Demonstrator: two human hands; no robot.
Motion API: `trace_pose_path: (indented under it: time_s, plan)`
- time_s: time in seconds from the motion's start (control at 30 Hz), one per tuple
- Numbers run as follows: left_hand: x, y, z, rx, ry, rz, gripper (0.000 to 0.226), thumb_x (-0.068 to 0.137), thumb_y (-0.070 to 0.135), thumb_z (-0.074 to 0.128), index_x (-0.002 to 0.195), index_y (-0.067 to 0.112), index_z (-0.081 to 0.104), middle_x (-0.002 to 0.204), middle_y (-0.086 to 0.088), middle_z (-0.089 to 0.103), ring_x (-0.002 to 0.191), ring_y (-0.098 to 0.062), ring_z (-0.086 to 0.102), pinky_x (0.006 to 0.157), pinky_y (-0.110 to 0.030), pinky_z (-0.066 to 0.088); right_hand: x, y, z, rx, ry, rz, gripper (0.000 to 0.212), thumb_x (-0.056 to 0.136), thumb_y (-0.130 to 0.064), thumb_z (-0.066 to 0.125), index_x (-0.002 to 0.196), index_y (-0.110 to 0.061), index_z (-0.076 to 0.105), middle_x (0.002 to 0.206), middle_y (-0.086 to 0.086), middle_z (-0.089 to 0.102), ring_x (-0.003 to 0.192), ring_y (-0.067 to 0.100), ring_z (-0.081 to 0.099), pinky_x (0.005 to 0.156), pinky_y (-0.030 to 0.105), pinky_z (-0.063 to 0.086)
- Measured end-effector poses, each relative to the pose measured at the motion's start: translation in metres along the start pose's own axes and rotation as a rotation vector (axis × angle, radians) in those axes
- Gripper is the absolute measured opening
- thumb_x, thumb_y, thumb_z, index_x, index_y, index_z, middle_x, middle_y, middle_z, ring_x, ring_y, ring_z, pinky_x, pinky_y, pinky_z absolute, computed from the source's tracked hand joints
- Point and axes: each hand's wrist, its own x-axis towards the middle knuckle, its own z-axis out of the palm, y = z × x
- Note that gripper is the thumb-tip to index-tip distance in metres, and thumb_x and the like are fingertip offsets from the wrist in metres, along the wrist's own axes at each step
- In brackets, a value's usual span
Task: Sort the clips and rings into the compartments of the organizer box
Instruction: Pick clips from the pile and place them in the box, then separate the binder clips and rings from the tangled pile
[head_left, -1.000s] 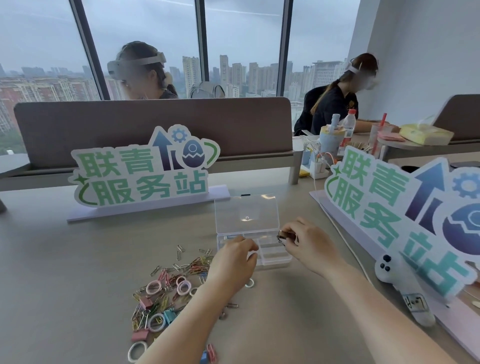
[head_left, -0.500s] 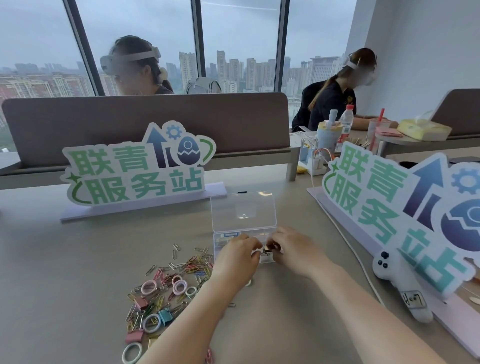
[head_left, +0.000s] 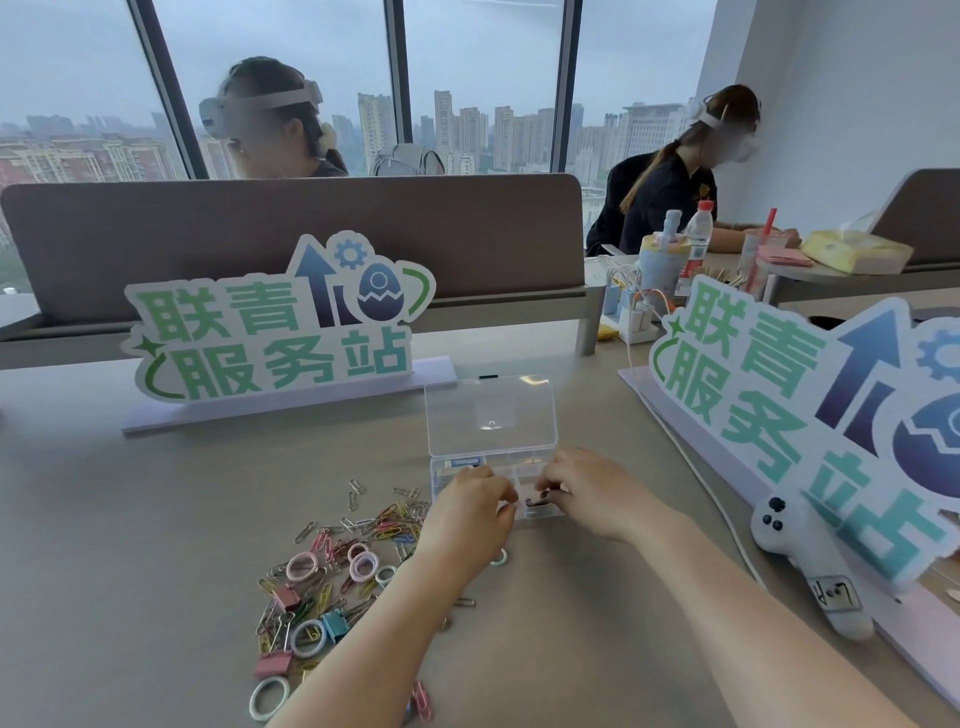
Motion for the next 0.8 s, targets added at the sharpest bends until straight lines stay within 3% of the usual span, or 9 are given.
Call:
trace_pose_path:
  time_s: [0.3,0.57,0.8]
  plan:
    - [-0.004,-0.002,-0.001,-0.004,0.011,0.029,0.022,0.092,0.017,0.053,0.102,0.014,0.071,0.106,0.000,0.063,0.104,-0.017,0.053,0.084,-0.030,0.045,-0.006,0.000,0.004,0.035,0.066,0.009,0.027,0.097,-0.011,0.049,0.116,-0.015,0.068,0.118,0.004,0.060,0.112,0.022,0.053,0.079,0.022,0.031]
    - [-0.014,-0.006,-0.015,-0.011,0.061,0.022,0.019,0.089,0.017,0.055,0.098,0.016,0.072,0.101,0.001,0.064,0.099,-0.017,0.055,0.080,-0.031,0.047,-0.010,-0.019,0.006,0.099,0.138,-0.023,0.028,0.094,-0.010,0.050,0.111,-0.016,0.070,0.111,0.005,0.064,0.106,0.021,0.058,0.077,0.021,0.033]
    - [-0.034,-0.019,-0.035,0.029,0.070,-0.038,0.016,0.087,0.019,0.057,0.094,0.020,0.071,0.098,0.004,0.062,0.092,-0.017,0.058,0.075,-0.031,0.048,-0.018,-0.047,0.011,0.094,0.085,-0.113,0.022,0.090,-0.015,0.055,0.104,-0.020,0.072,0.104,0.000,0.066,0.104,0.019,0.057,0.078,0.025,0.039]
